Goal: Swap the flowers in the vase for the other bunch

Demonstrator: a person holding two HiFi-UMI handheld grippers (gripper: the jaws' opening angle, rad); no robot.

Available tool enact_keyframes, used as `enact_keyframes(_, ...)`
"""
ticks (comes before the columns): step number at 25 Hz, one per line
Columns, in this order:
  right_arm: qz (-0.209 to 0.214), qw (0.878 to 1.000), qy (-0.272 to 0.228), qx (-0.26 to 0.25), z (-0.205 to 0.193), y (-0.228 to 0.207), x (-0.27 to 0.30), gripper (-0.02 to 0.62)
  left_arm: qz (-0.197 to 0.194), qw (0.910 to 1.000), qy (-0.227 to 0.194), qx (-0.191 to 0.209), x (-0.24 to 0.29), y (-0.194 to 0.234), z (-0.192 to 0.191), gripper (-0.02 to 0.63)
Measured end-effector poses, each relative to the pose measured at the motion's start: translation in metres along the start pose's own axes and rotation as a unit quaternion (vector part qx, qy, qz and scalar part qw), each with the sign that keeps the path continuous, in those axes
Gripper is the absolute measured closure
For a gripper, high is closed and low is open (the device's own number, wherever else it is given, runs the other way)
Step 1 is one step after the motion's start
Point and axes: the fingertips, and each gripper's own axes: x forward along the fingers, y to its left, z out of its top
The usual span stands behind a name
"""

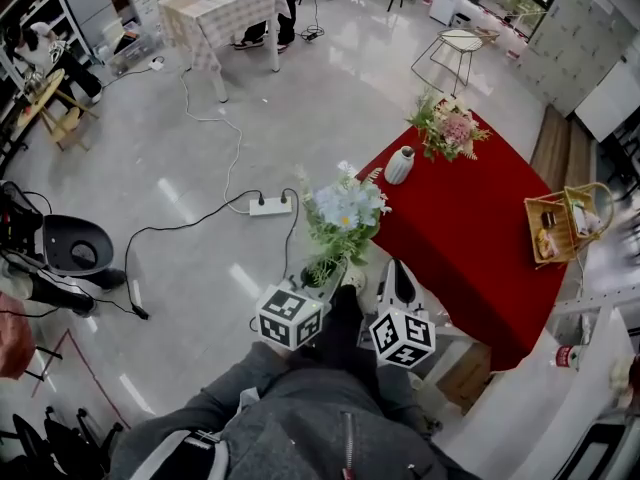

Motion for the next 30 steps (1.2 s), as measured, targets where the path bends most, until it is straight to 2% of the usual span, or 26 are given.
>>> enact_keyframes(7, 0.004, 1.000, 0.001, 0.006, 0.007, -0.010, 0.032, 0.578, 0.019, 0.9997, 0.005, -0.017, 0.022, 0.025, 0.007, 0.574)
enact_keyframes(17, -0.007, 1.000, -0.014, 0.011, 0.037, -0.049, 0.079, 0.578, 0.013, 0.9998, 0.012, -0.007, 0.075, 0.033, 0.023, 0.574)
enact_keyframes(30, 0.007, 0.999, -0.029, 0.014, 0.065, -0.076, 0.136, 0.578, 0.044, 0.9990, -0.002, 0.000, 0.122, 0.061, 0.052, 0.574)
